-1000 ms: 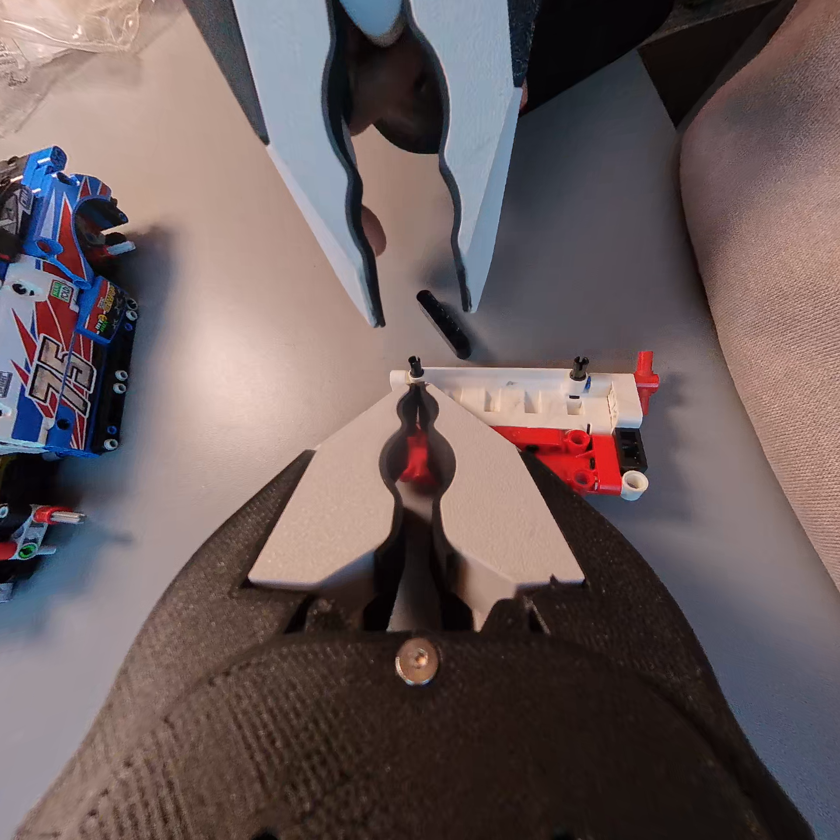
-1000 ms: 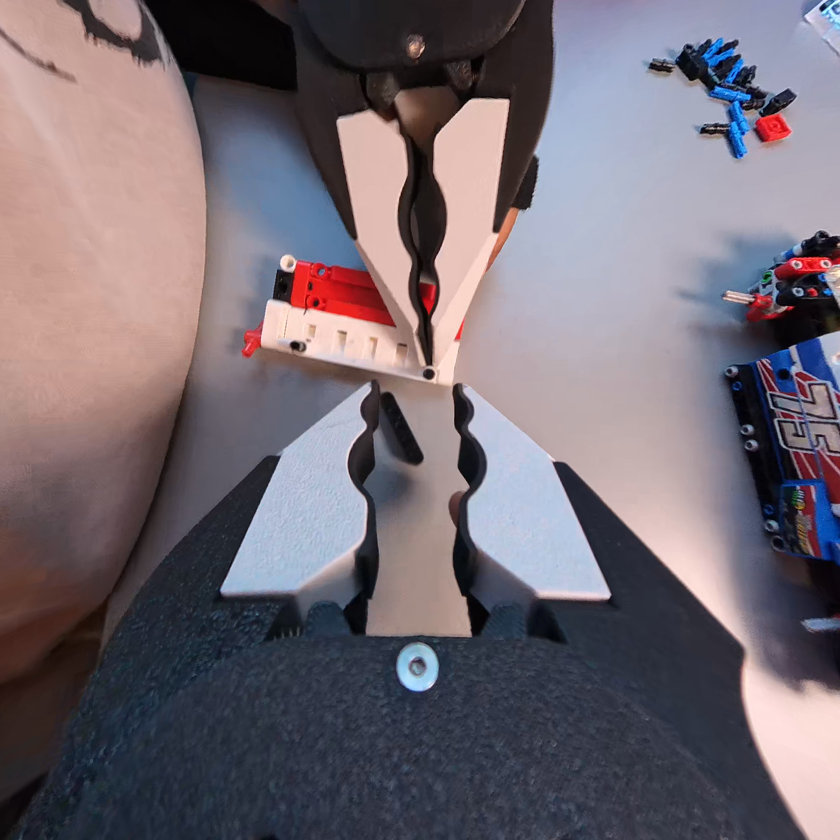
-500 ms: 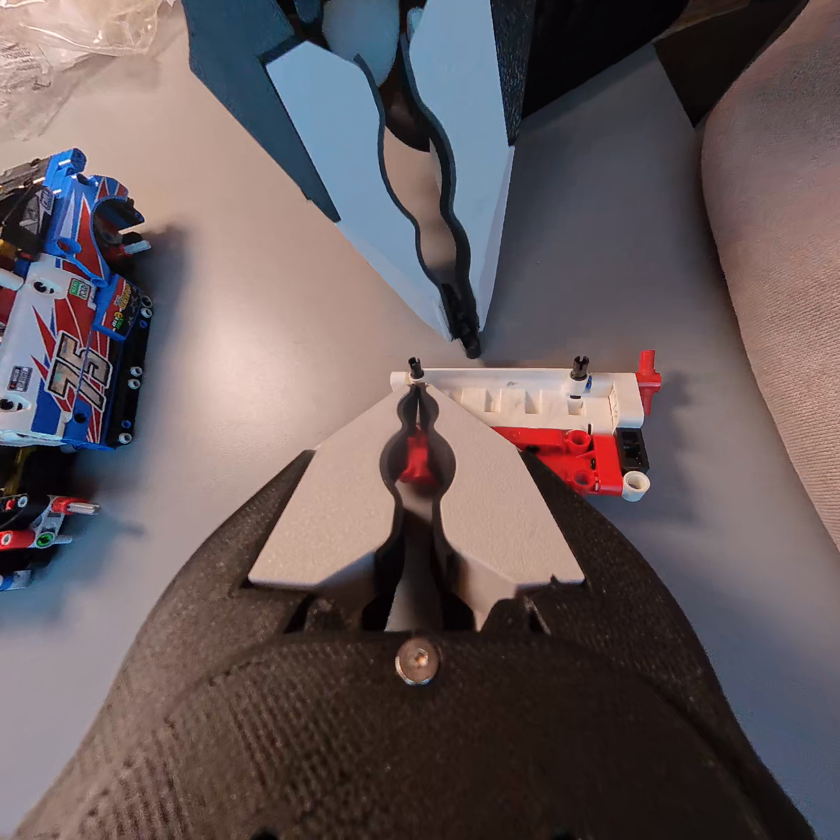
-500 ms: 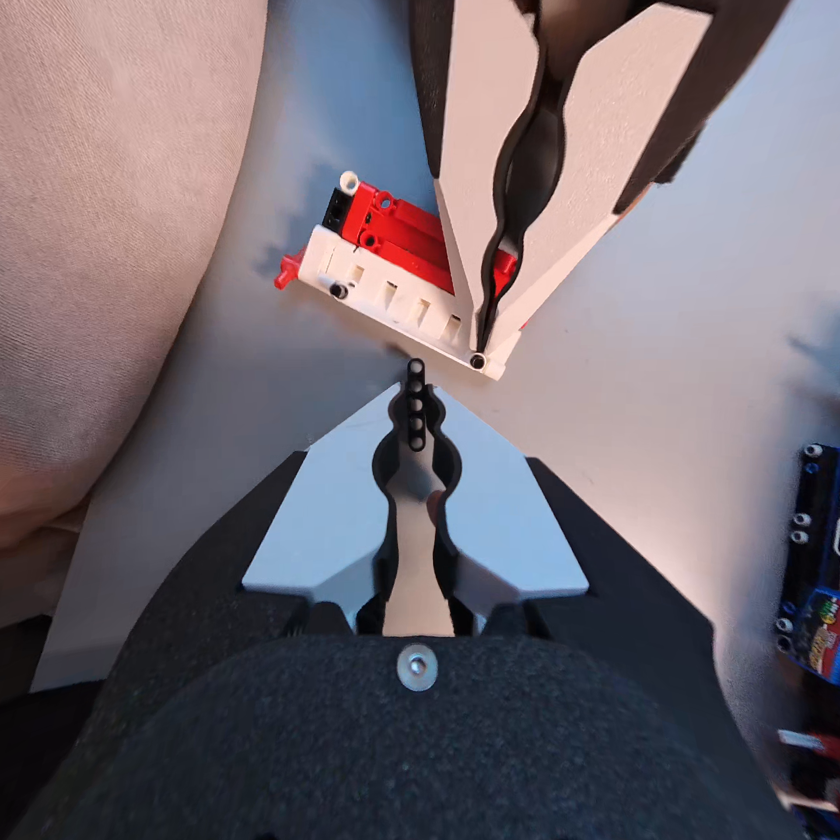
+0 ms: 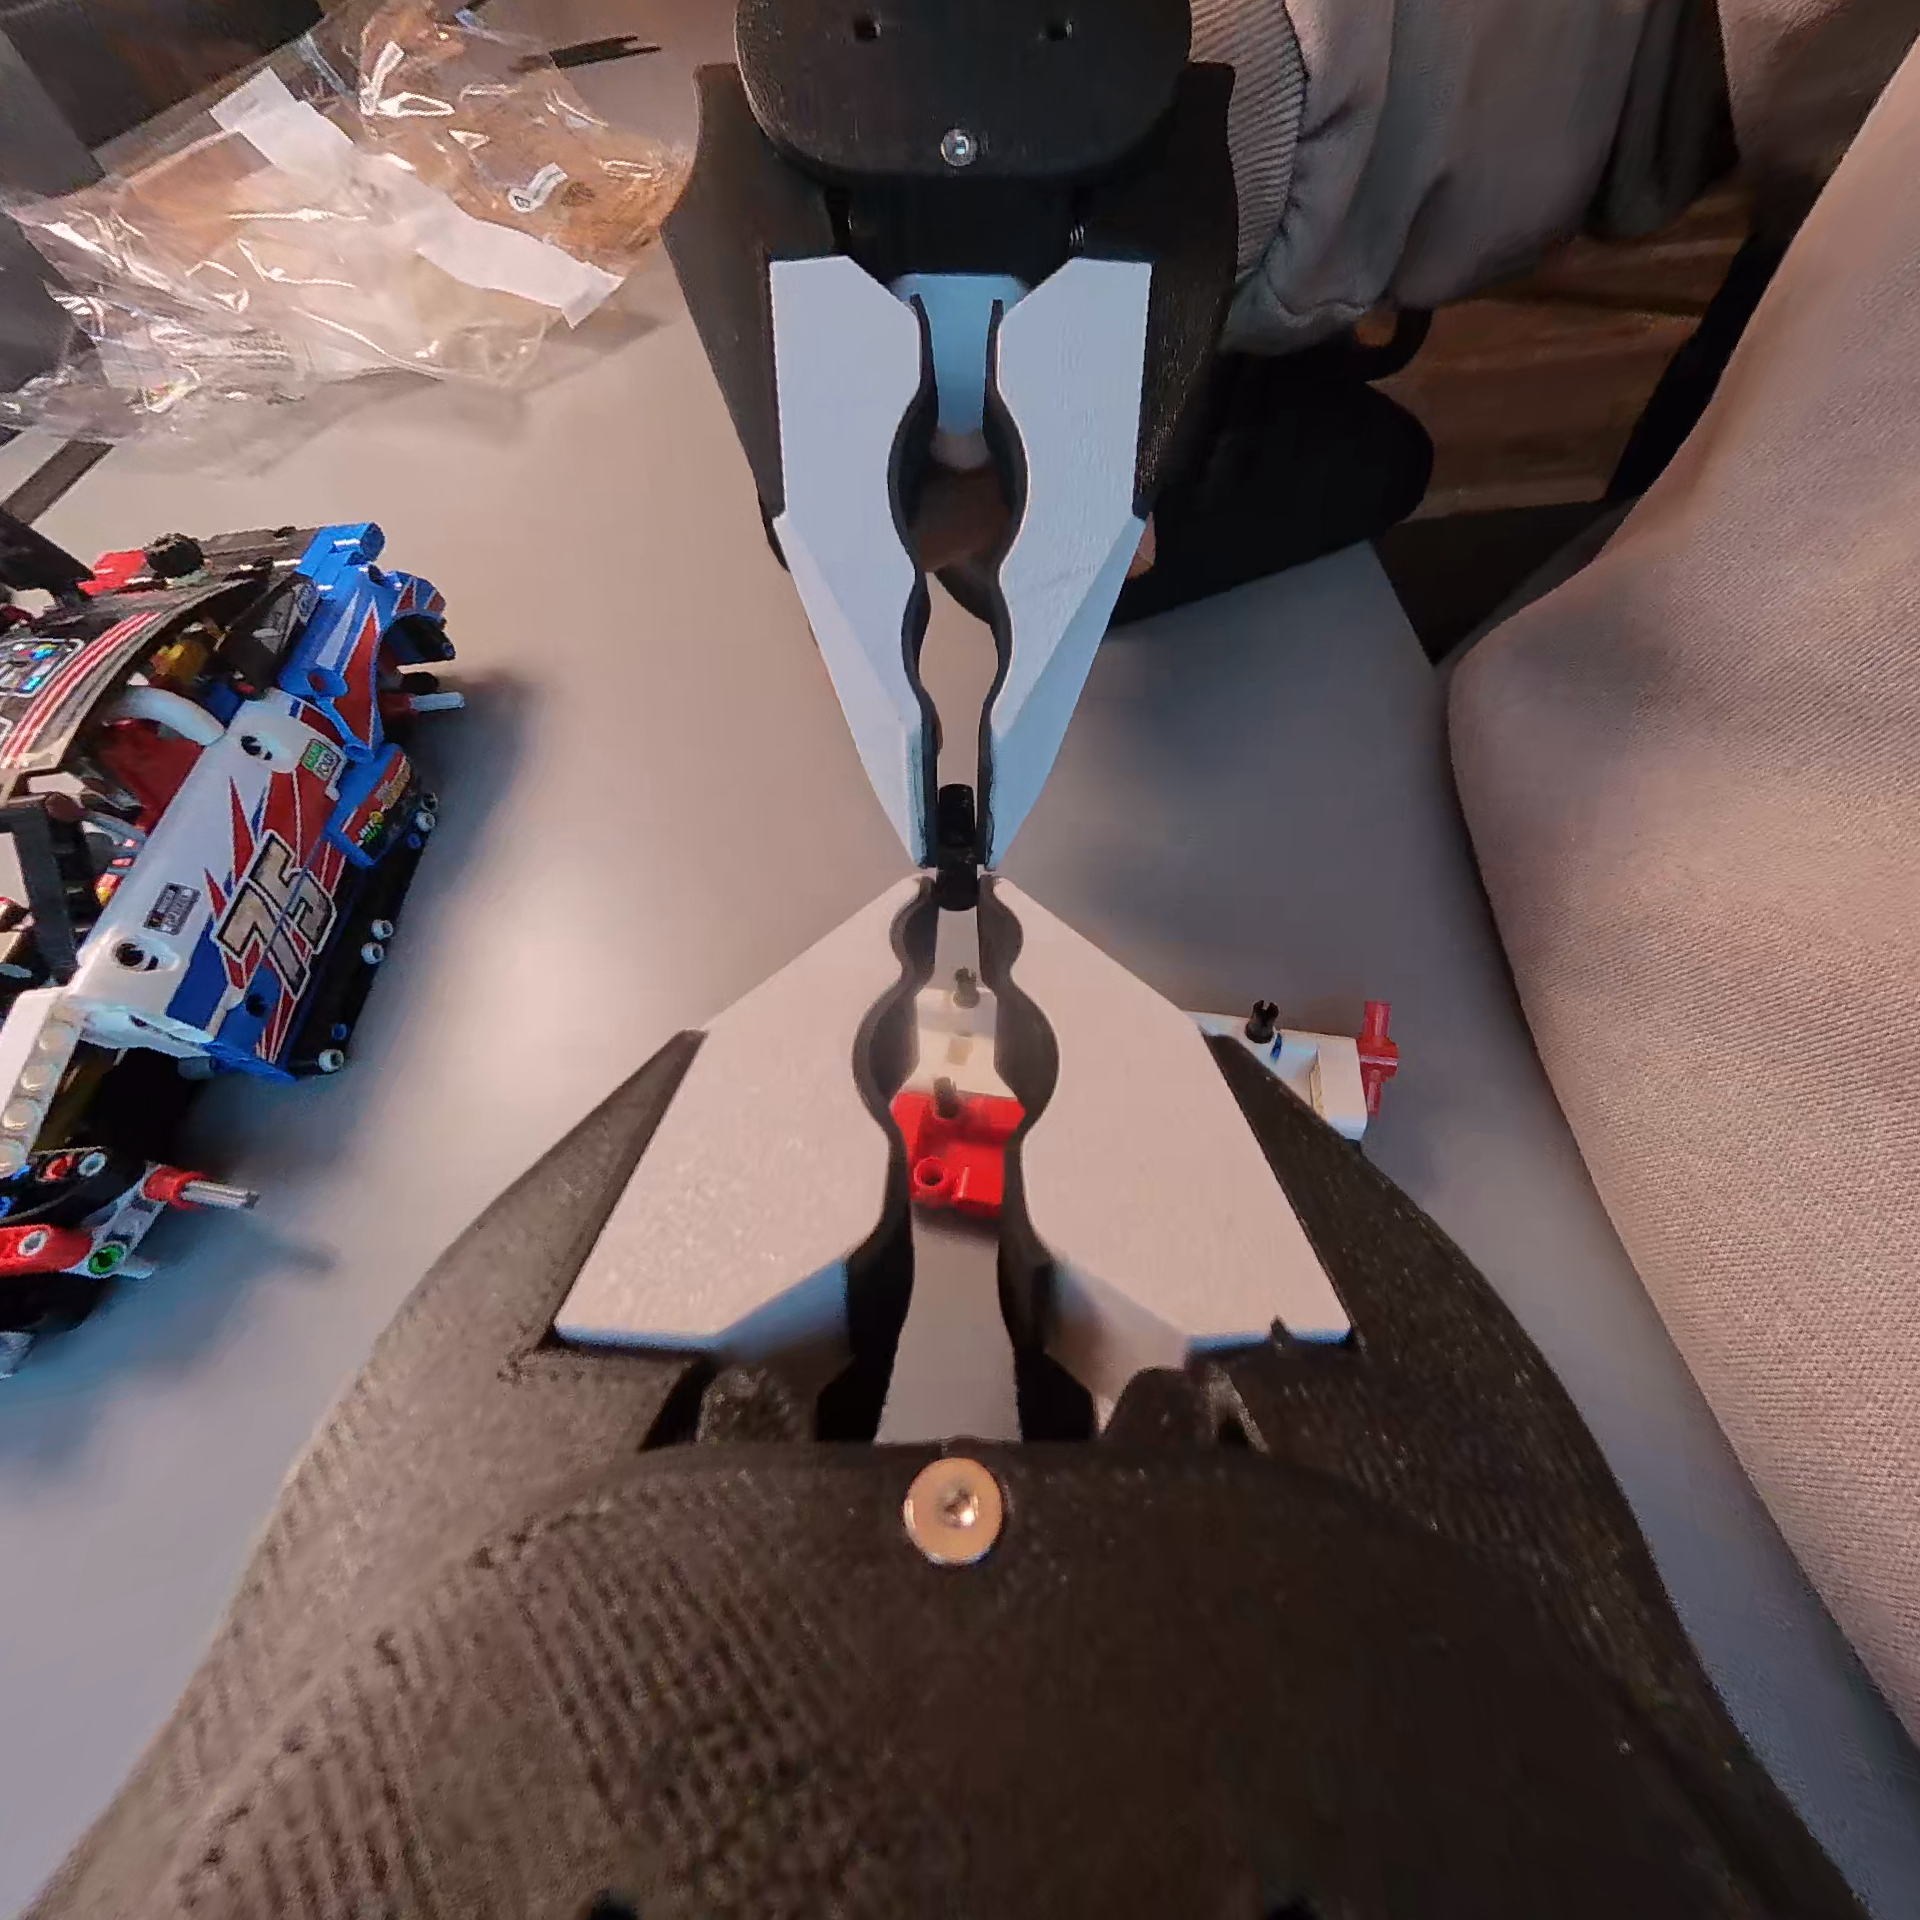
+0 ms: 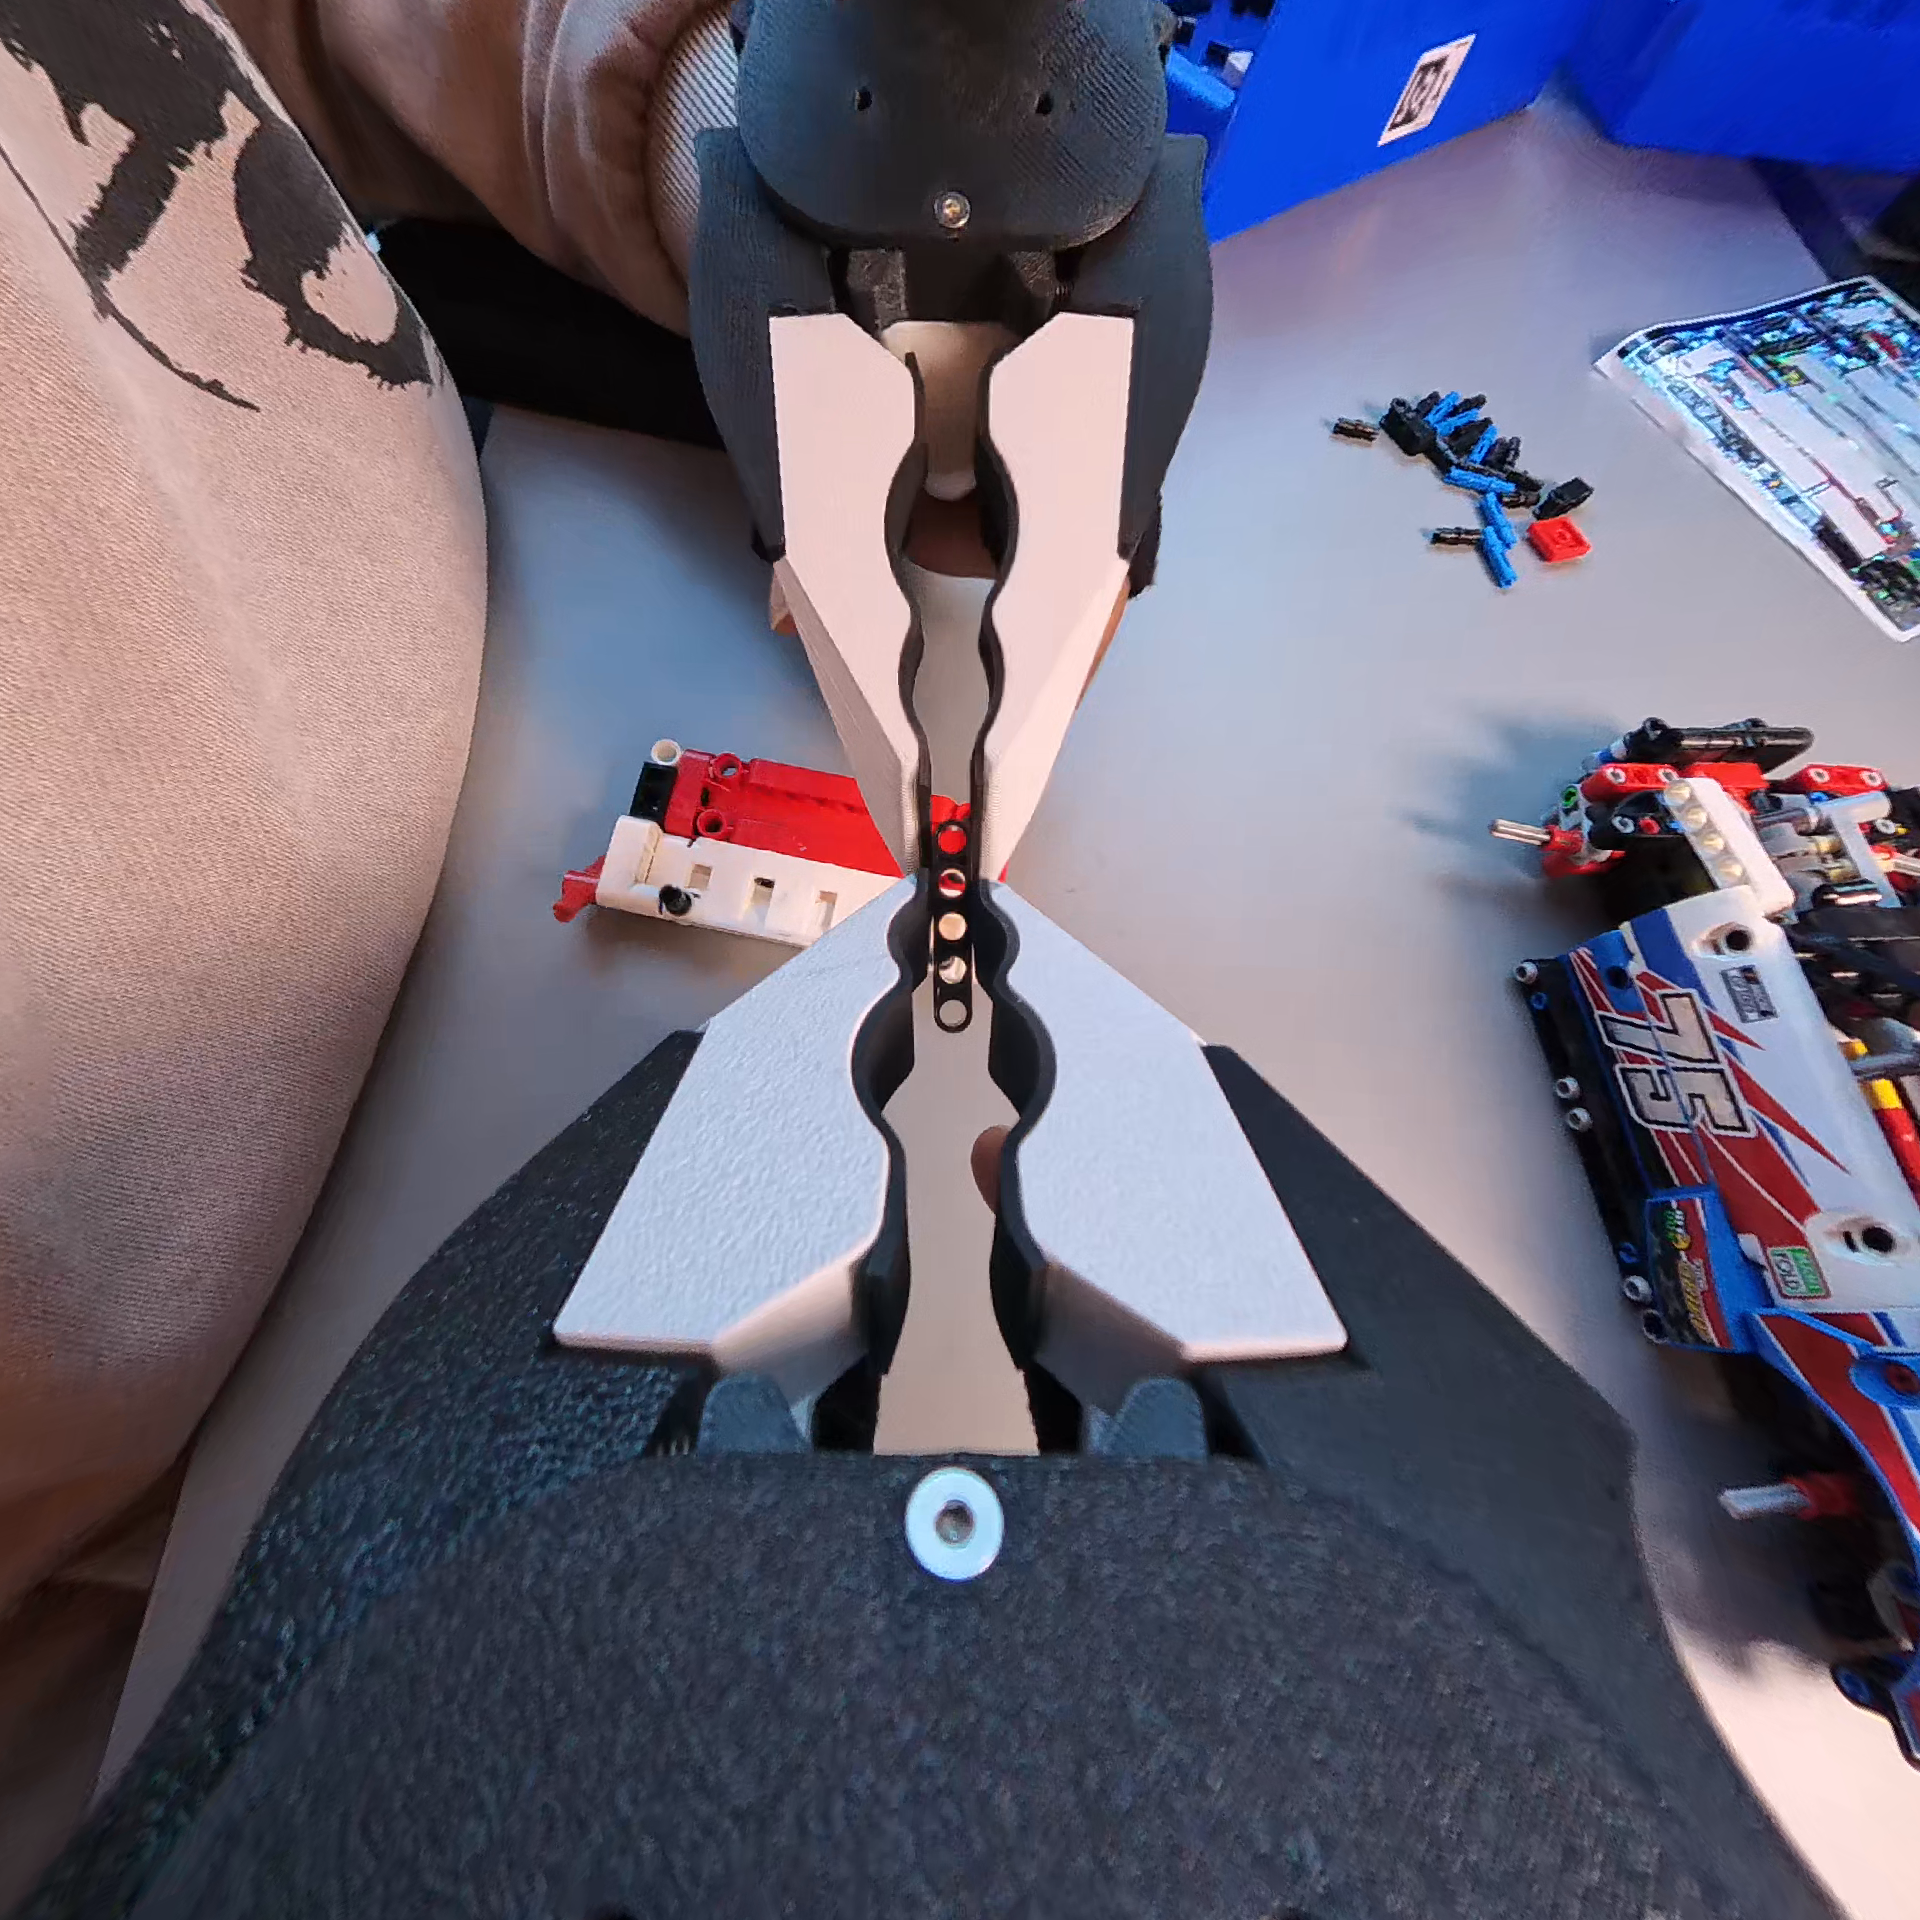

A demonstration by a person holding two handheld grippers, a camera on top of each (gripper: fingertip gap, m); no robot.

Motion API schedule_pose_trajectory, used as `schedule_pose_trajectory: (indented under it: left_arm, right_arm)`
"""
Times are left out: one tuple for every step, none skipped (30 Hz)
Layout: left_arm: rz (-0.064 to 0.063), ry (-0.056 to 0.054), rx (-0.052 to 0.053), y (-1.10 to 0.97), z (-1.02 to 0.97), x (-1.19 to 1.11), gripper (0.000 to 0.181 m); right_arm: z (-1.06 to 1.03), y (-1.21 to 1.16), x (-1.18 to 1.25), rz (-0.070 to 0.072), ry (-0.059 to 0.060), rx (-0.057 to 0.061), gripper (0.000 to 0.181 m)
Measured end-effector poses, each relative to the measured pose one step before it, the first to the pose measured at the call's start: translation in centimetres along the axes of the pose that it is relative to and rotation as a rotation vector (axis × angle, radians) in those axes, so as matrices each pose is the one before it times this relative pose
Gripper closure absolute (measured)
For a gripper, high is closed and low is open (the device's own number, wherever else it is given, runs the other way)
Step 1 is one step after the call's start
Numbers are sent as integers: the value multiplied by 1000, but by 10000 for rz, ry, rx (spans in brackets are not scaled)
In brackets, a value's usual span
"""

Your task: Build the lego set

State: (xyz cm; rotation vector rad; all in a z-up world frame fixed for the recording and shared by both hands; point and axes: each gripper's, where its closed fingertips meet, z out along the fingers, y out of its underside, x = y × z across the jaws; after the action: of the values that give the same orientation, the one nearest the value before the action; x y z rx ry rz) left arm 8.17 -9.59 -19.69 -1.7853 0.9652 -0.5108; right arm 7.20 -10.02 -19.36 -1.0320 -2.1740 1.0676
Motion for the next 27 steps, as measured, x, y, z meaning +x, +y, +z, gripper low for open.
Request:
schedule_pose_trajectory:
  left_arm:
    - [111,-99,-83,64,40,-48,176]
    - [58,-64,-117,95,42,-37,176]
    - [38,-46,-125,105,44,-41,176]
    - [53,-88,-68,53,20,-101,176]
    - [80,-22,-70,68,29,4,176]
    - [55,48,-106,111,62,113,176]
    - [38,-29,-93,115,73,0,176]
    - [50,-42,-63,87,45,-28,176]
    - [-14,-14,-58,75,12,-7,176]
    - [-34,-12,-34,57,-9,-35,177]
    - [-41,3,3,16,-24,-4,176]
    - [-61,10,19,1,-26,21,176]
    - [-39,-7,27,-10,-44,-10,177]
    - [17,0,40,-33,-62,3,177]
    - [1,-19,54,-54,-64,-32,177]
    - [-63,-56,85,-104,-74,-126,177]
    - [-147,-53,136,-184,-116,-198,176]
    - [-203,51,135,-197,-146,-115,176]
    - [-170,27,148,-224,-173,-133,174]
    - [-54,18,145,-223,-194,-44,174]
    - [32,72,74,-143,-116,128,176]
    - [100,11,-10,-10,-31,101,176]
    - [112,-11,-54,51,28,91,177]
    - [69,-15,-74,80,45,50,176]
    - [32,-11,-71,93,47,13,176]
    - [18,-47,-24,40,12,-58,177]
    - [19,-17,-5,16,1,-37,177]
  right_arm:
    - [15,51,45,-12,30,-69,177]
    - [43,94,34,-52,49,-94,177]
    - [72,86,18,-94,64,-108,177]
    - [76,46,104,-112,131,-91,177]
    - [67,-88,37,-102,86,-33,176]
    - [62,-69,-23,-78,26,-59,175]
    - [89,83,-56,-72,-15,-168,175]
    - [65,85,-76,-109,-23,-149,177]
    - [69,36,-5,-93,31,-98,177]
    - [54,26,29,-27,48,-72,177]
    - [45,-9,6,6,18,-41,177]
    - [6,-20,-21,9,-15,-13,177]
    - [10,-38,13,38,-4,18,177]
    - [9,-55,14,70,-5,47,177]
    - [-20,-82,18,55,-17,63,177]
    - [-62,-100,116,48,39,97,177]
    - [-119,-165,221,66,93,191,178]
    - [-152,-191,127,140,10,215,178]
    - [-150,-217,102,117,18,205,178]
    - [-104,-176,12,10,24,147,178]
    - [-46,-83,-2,-42,52,49,178]
    - [2,-54,-91,-74,1,13,178]
    - [25,43,-103,-86,-3,-34,178]
    - [35,72,-67,-63,11,-40,178]
    - [47,85,-38,-62,35,-38,178]
    - [54,54,48,-99,104,-22,178]
    - [18,1,54,-91,101,9,178]
